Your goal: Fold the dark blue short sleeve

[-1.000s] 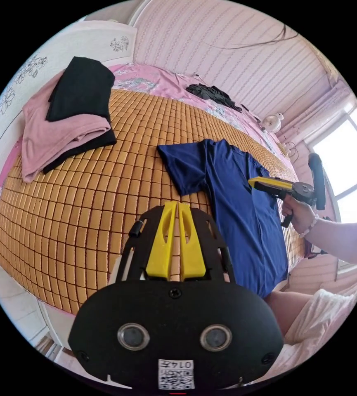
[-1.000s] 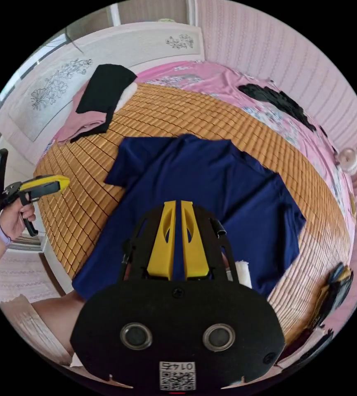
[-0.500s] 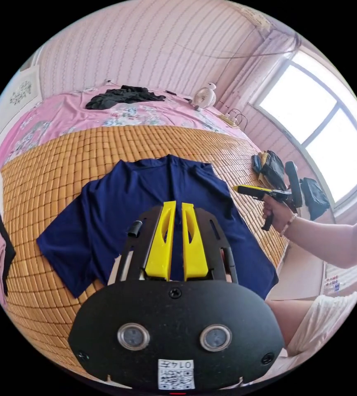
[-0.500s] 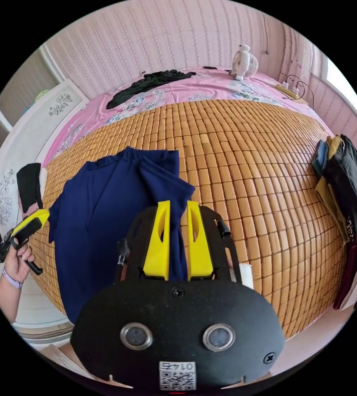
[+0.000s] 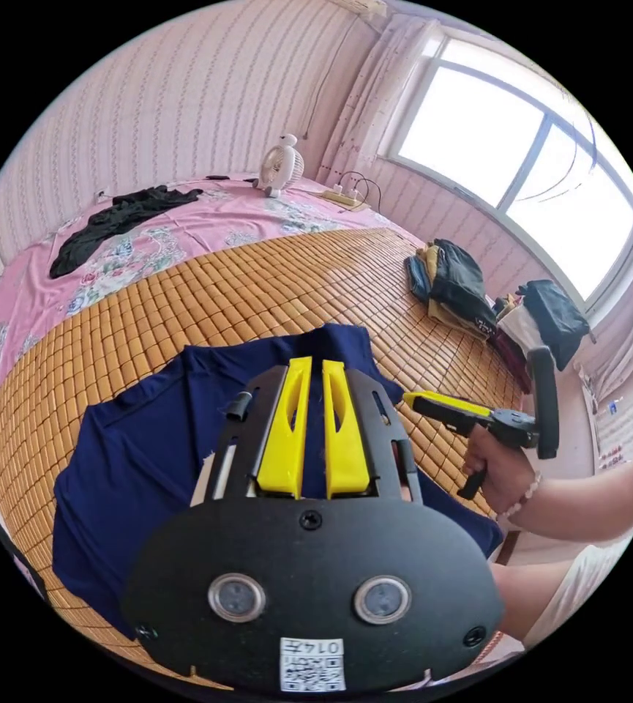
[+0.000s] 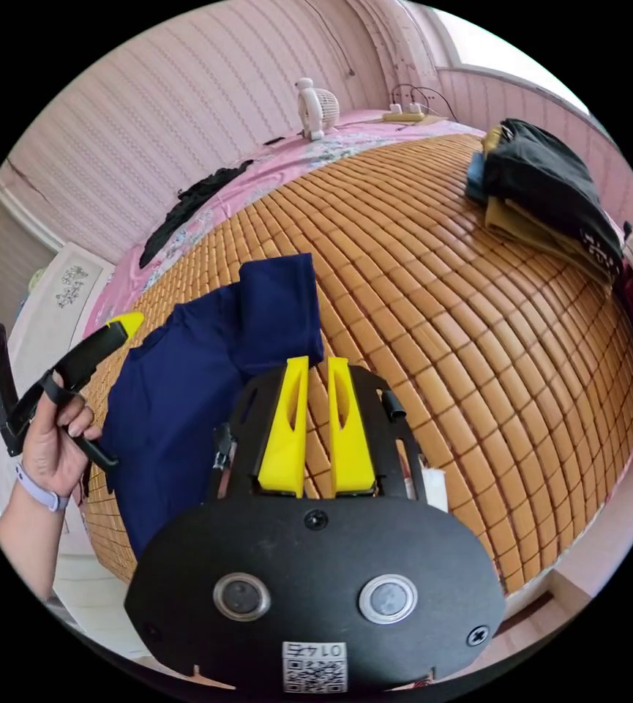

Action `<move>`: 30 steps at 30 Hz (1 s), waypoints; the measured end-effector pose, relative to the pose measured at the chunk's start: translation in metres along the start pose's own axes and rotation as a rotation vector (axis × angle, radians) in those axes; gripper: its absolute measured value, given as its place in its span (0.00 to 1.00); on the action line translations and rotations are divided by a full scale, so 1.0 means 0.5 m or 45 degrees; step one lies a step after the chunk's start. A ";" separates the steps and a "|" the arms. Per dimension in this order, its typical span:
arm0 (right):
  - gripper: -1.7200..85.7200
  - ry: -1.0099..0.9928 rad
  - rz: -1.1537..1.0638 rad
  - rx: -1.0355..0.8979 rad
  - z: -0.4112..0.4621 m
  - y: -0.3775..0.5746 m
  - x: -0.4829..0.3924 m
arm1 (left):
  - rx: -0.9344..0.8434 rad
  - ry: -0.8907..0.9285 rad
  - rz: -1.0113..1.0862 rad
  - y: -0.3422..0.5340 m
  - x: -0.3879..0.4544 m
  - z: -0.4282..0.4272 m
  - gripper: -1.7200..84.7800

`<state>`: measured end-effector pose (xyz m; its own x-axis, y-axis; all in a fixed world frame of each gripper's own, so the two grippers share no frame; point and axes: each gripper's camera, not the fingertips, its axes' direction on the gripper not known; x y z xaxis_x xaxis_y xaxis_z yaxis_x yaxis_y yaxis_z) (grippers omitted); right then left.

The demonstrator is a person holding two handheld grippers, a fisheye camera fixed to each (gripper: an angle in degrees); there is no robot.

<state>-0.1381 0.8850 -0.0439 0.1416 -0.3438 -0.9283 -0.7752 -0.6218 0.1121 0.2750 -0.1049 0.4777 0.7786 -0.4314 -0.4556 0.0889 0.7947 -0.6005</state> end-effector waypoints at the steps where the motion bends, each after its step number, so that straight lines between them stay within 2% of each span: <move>1: 0.08 -0.004 0.007 -0.016 -0.001 0.006 0.015 | -0.051 0.005 0.024 -0.025 0.017 0.038 0.06; 8: 0.08 -0.109 -0.078 0.004 -0.014 0.000 0.038 | -0.222 0.039 0.248 -0.163 0.129 0.227 0.06; 12: 0.09 -0.091 -0.160 -0.044 0.012 -0.012 0.017 | -0.309 0.053 0.260 -0.211 0.168 0.313 0.10; 16: 0.07 -0.101 -0.176 -0.064 0.028 -0.009 0.009 | -0.428 0.042 0.303 -0.221 0.192 0.381 0.10; 18: 0.06 -0.107 -0.191 -0.070 0.030 -0.009 0.004 | -0.399 0.020 0.386 -0.217 0.196 0.377 0.07; 21: 0.04 -0.096 -0.205 -0.079 0.031 -0.015 -0.008 | -0.400 0.110 0.327 -0.223 0.173 0.365 0.04; 23: 0.03 -0.056 -0.214 -0.052 0.028 -0.020 -0.016 | -0.332 0.149 0.264 -0.215 0.148 0.355 0.05; 27: 0.02 -0.060 -0.233 -0.098 0.034 -0.029 -0.034 | -0.349 0.198 0.193 -0.192 0.107 0.342 0.08; 30: 0.02 -0.032 -0.343 -0.061 0.012 -0.020 -0.055 | -0.187 0.199 0.260 -0.160 0.085 0.223 0.08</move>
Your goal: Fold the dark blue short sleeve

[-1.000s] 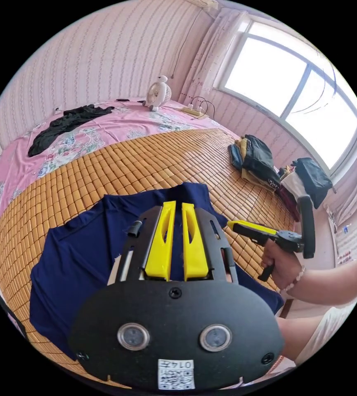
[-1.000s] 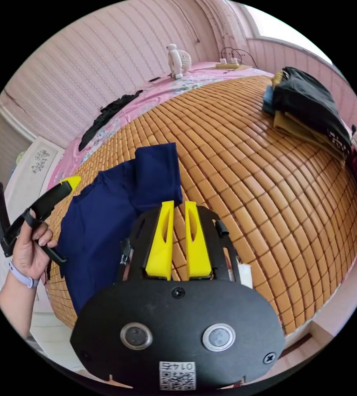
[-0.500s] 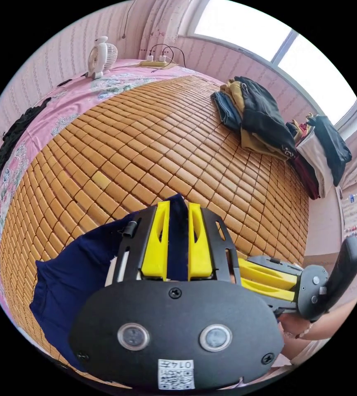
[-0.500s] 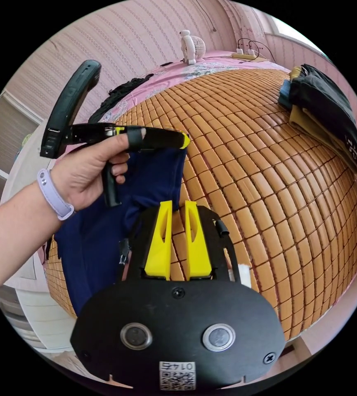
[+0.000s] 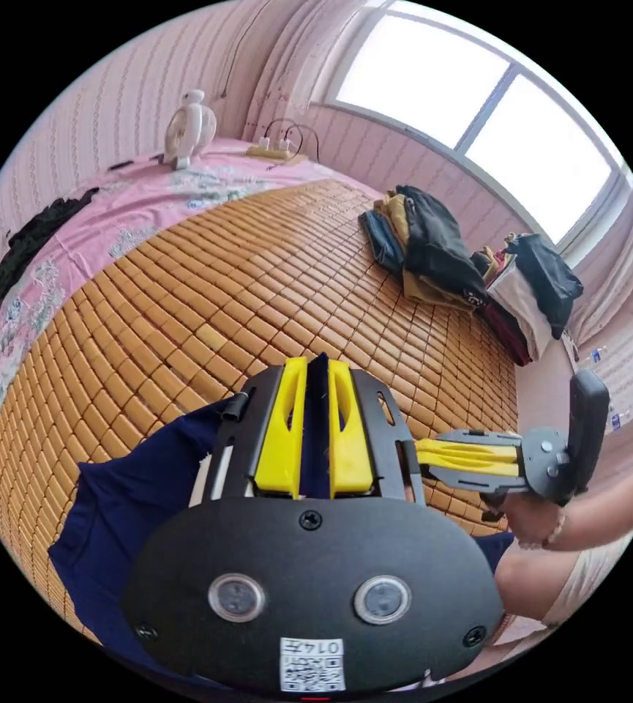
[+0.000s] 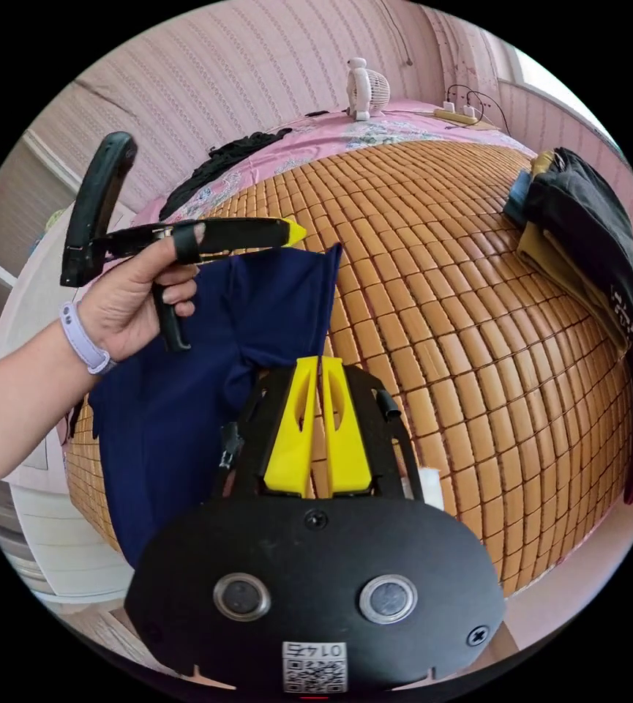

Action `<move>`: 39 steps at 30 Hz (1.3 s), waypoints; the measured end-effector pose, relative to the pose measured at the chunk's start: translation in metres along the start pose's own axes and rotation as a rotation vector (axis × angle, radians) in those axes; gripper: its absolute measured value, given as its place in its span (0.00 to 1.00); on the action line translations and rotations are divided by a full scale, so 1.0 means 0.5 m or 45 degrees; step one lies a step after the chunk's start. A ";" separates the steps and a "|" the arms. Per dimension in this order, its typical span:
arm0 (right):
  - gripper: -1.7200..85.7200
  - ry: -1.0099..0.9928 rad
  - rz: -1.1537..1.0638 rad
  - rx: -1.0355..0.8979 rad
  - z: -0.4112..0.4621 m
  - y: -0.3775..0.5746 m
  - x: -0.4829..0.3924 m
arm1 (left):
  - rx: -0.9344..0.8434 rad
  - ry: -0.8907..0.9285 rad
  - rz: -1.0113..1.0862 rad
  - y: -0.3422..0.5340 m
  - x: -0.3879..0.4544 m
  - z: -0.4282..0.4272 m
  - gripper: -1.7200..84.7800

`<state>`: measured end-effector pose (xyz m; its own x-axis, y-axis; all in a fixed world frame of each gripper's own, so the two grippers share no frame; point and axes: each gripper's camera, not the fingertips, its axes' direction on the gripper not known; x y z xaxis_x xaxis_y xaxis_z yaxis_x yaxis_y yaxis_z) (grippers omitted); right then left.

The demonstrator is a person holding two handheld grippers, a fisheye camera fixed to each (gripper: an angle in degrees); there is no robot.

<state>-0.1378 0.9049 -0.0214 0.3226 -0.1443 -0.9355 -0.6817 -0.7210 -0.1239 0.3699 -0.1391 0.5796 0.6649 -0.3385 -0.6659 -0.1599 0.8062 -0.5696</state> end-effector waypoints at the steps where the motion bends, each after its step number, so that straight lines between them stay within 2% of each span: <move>1: 0.02 0.033 -0.055 -0.017 -0.005 0.001 -0.013 | 0.086 -0.030 0.033 0.042 0.005 -0.064 0.08; 3: 0.02 0.082 -0.103 -0.067 -0.010 0.000 -0.035 | 0.162 -0.066 0.010 0.124 0.001 -0.153 0.08; 6: 0.02 0.045 -0.259 -0.109 -0.022 -0.001 -0.093 | 0.216 -0.111 -0.179 0.303 -0.029 -0.280 0.07; 11: 0.02 -0.033 -0.613 -0.187 0.001 -0.008 -0.250 | 0.201 -0.301 -0.642 0.650 -0.078 -0.465 0.04; 17: 0.04 -0.262 -0.937 -0.240 0.072 -0.024 -0.504 | 0.274 -0.561 -1.039 0.934 -0.106 -0.589 0.06; 20: 0.06 -0.362 -1.080 -0.209 0.105 -0.032 -0.645 | 0.339 -0.590 -1.192 1.040 -0.119 -0.622 0.08; 23: 0.10 -0.455 -1.225 -0.271 0.157 -0.034 -0.782 | 0.309 -0.539 -1.358 1.124 -0.139 -0.626 0.10; 27: 0.11 -0.461 -1.399 -0.314 0.218 -0.043 -0.948 | 0.352 -0.535 -1.395 1.179 -0.141 -0.635 0.10; 31: 0.11 -0.365 -1.514 -0.291 0.275 -0.047 -1.071 | 0.370 -0.608 -1.425 1.228 -0.135 -0.634 0.10; 39: 0.11 -0.163 -1.591 -0.349 0.372 -0.016 -1.190 | 0.363 -0.546 -1.407 1.280 -0.127 -0.635 0.08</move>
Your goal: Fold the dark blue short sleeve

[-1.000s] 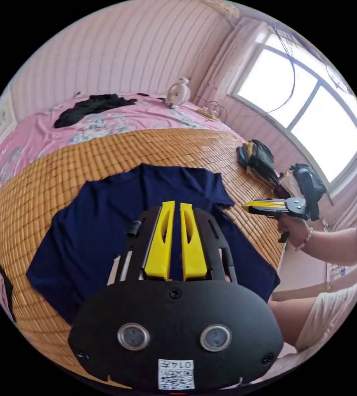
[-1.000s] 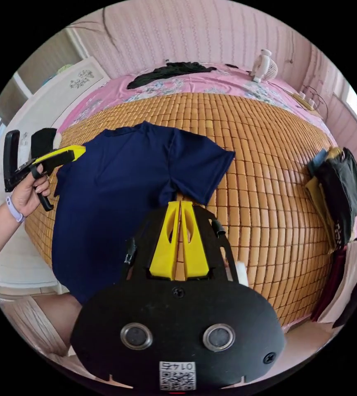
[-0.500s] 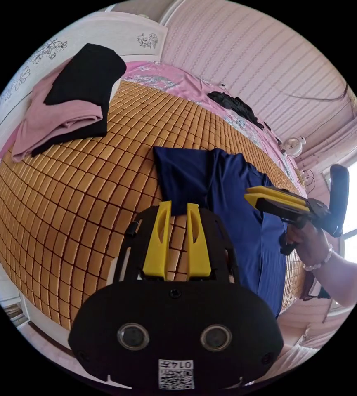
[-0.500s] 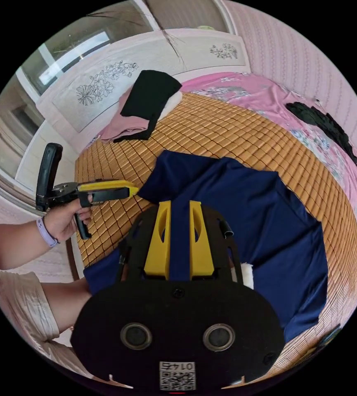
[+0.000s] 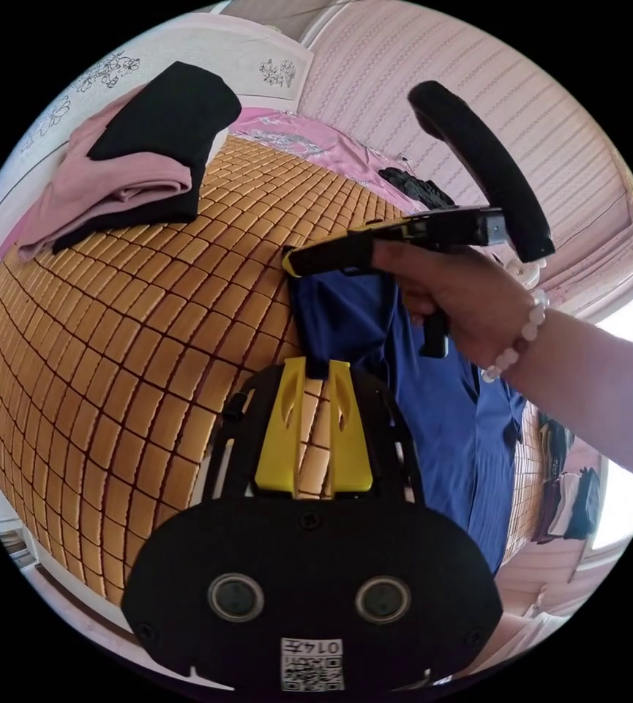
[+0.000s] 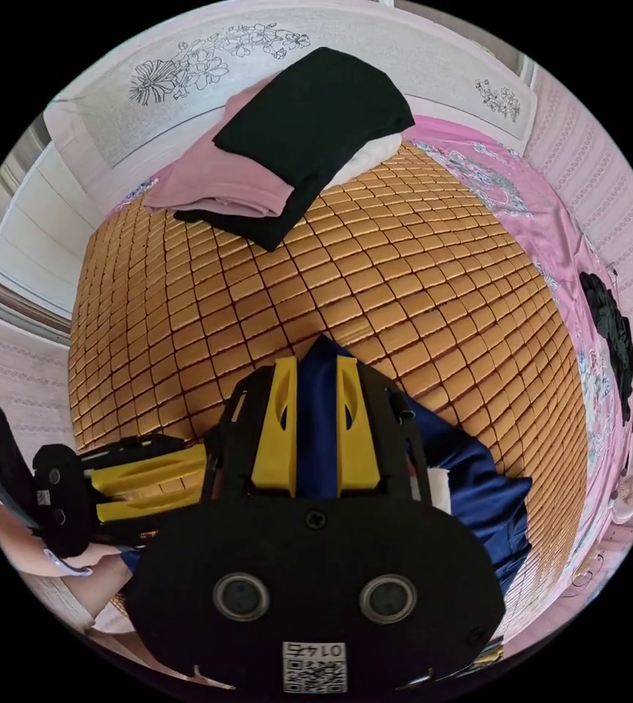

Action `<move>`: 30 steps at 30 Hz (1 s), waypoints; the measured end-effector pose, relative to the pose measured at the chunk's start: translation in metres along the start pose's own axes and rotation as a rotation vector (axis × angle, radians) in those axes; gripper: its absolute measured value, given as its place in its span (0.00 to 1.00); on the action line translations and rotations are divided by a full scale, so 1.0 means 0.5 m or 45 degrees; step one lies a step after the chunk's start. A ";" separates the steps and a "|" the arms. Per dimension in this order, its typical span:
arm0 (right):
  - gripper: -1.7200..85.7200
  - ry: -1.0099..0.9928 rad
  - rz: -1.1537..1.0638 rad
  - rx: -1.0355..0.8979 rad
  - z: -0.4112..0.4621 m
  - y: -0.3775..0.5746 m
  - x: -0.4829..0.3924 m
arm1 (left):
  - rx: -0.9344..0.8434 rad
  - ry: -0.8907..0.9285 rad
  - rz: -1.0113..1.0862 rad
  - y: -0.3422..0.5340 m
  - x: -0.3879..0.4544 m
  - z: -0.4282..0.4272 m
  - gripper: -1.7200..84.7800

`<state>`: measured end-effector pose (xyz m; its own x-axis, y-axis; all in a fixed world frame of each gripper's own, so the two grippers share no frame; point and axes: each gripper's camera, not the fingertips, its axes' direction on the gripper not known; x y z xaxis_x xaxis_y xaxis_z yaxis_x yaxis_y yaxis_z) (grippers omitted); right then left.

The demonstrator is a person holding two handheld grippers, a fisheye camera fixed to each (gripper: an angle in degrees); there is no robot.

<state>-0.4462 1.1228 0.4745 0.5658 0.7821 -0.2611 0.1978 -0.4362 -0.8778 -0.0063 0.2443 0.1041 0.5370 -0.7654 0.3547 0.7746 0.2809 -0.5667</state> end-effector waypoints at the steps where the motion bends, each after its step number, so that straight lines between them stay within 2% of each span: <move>1: 0.11 0.019 -0.023 0.036 -0.002 -0.003 -0.004 | -0.004 0.000 0.009 0.004 -0.003 -0.002 0.08; 4: 0.07 -0.010 0.030 0.030 0.001 -0.013 0.009 | -0.016 -0.010 0.055 0.007 -0.010 -0.008 0.07; 8: 0.04 -0.077 0.145 0.071 -0.013 -0.002 0.048 | -0.020 -0.007 -0.015 0.005 -0.015 -0.020 0.03; 12: 0.04 -0.142 0.400 0.324 -0.107 0.075 0.114 | 0.079 -0.022 0.068 0.004 0.025 -0.051 0.02; 16: 0.04 -0.075 0.600 0.594 -0.251 0.235 0.168 | 0.240 0.164 0.249 0.000 0.089 -0.122 0.03; 18: 0.05 -0.030 0.676 0.566 -0.279 0.306 0.187 | 0.257 0.282 0.396 0.005 0.131 -0.141 0.04; 21: 0.11 0.027 0.777 0.377 -0.262 0.405 0.218 | 0.152 0.405 0.515 0.027 0.179 -0.126 0.06; 24: 0.13 0.013 0.827 0.223 -0.243 0.453 0.245 | 0.011 0.376 0.568 0.049 0.202 -0.089 0.08; 30: 0.12 -0.069 0.591 0.302 -0.210 0.368 0.271 | -0.088 0.217 0.699 0.057 0.247 -0.036 0.08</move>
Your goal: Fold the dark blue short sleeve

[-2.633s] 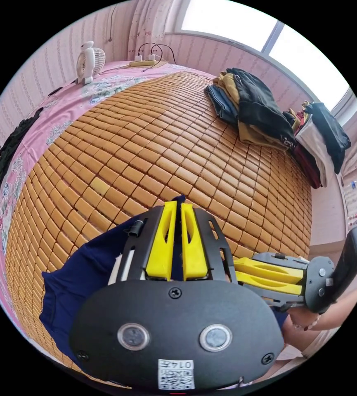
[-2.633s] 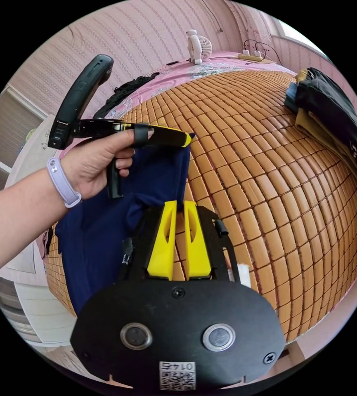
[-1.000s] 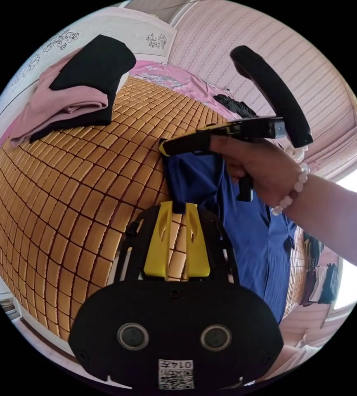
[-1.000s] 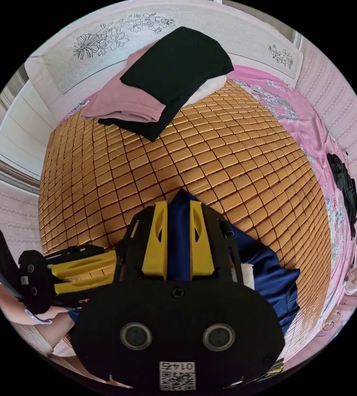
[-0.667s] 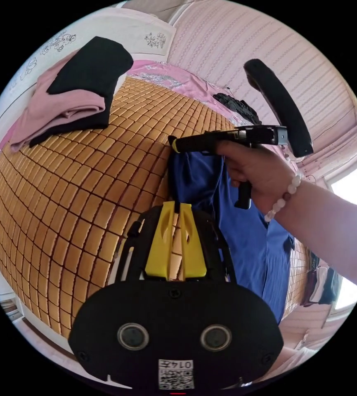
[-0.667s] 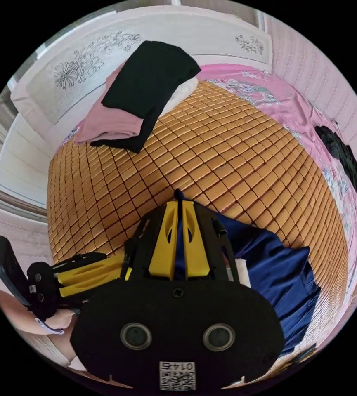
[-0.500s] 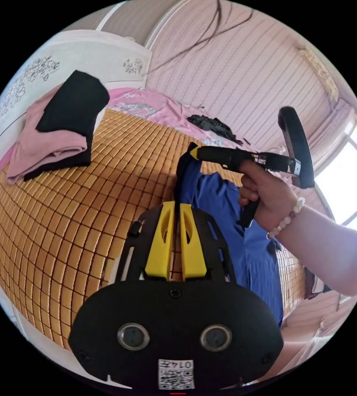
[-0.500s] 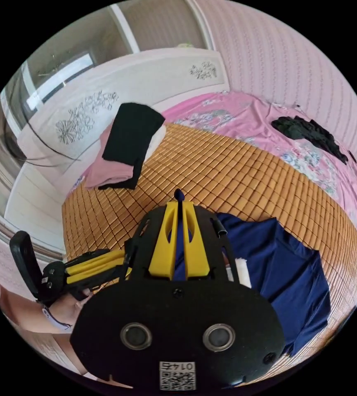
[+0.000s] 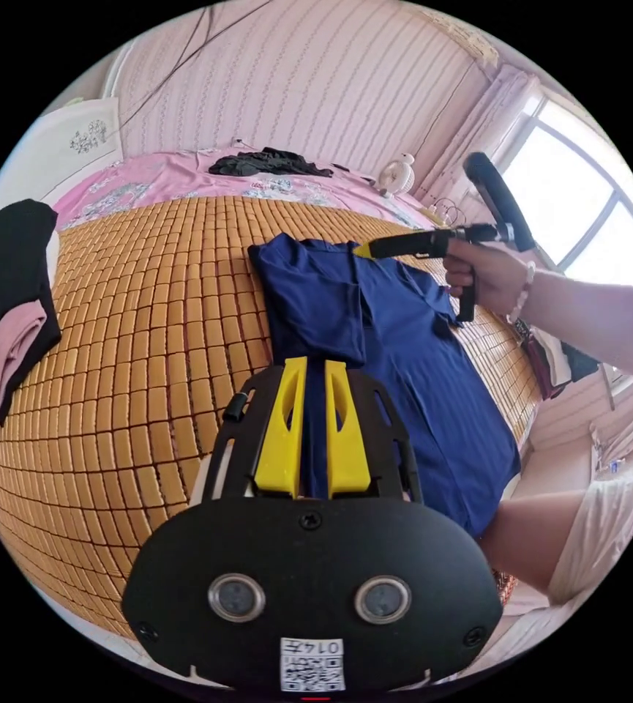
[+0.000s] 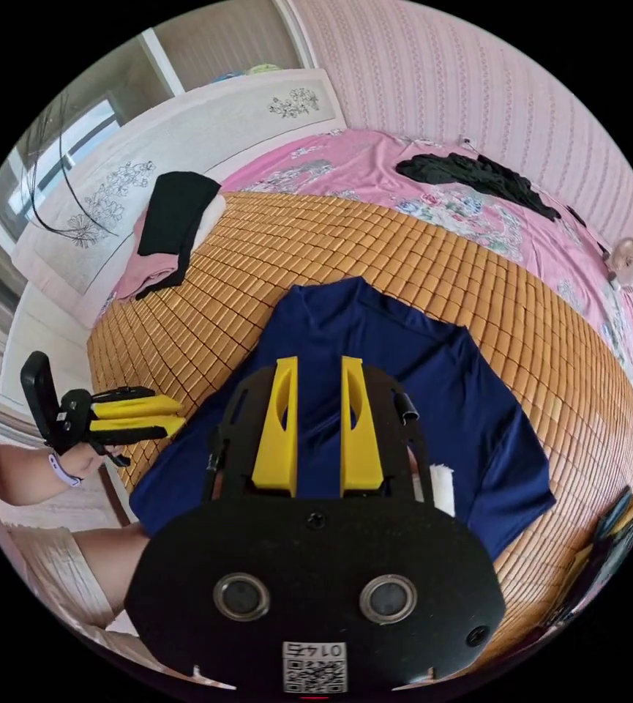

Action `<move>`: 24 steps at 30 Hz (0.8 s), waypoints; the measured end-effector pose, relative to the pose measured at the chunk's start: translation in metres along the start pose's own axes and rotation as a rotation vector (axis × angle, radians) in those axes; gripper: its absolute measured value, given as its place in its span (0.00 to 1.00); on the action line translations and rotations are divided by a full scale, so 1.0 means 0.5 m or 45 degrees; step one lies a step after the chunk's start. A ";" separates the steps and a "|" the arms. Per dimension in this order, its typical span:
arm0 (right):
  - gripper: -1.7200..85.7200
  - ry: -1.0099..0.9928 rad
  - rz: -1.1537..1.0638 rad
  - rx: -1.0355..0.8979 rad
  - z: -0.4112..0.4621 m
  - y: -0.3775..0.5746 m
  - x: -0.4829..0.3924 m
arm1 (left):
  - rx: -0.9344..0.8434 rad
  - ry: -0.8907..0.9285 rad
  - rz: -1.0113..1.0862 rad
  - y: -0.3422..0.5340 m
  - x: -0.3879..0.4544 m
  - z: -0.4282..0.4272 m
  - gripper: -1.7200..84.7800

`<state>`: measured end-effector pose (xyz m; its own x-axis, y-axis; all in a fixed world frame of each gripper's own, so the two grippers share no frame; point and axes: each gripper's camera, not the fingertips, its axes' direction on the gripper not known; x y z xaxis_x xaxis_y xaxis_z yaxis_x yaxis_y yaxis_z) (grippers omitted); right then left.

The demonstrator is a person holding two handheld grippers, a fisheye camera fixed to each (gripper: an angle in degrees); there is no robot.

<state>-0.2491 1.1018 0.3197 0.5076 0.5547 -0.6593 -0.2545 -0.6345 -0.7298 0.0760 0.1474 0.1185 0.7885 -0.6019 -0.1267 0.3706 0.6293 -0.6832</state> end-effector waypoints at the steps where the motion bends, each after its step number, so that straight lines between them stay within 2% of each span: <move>1: 0.12 -0.035 -0.043 -0.007 0.024 -0.030 -0.005 | -0.023 -0.018 0.013 -0.012 0.005 0.015 0.08; 5: 0.11 -0.059 -0.114 -0.030 0.095 -0.110 -0.010 | -0.067 -0.080 0.064 -0.065 0.025 0.075 0.09; 10: 0.04 -0.168 -0.153 -0.252 0.155 -0.171 -0.002 | -0.182 -0.135 0.081 -0.109 0.043 0.154 0.08; 13: 0.03 -0.140 -0.211 -0.237 0.134 -0.182 -0.006 | -0.177 -0.089 -0.014 -0.123 0.039 0.156 0.03; 17: 0.02 -0.168 -0.195 -0.210 0.115 -0.195 -0.002 | -0.063 -0.187 -0.085 -0.137 0.035 0.123 0.01; 20: 0.03 -0.140 -0.147 -0.171 0.114 -0.195 -0.006 | -0.040 -0.175 -0.132 -0.145 0.016 0.125 0.02; 24: 0.04 0.008 -0.051 -0.045 0.069 -0.156 -0.001 | -0.128 -0.186 -0.193 -0.154 -0.006 0.145 0.08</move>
<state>-0.2580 1.1693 0.3708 0.5217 0.5770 -0.6284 -0.2044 -0.6306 -0.7487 0.0807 0.1365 0.2237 0.7931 -0.6034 0.0831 0.4451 0.4809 -0.7554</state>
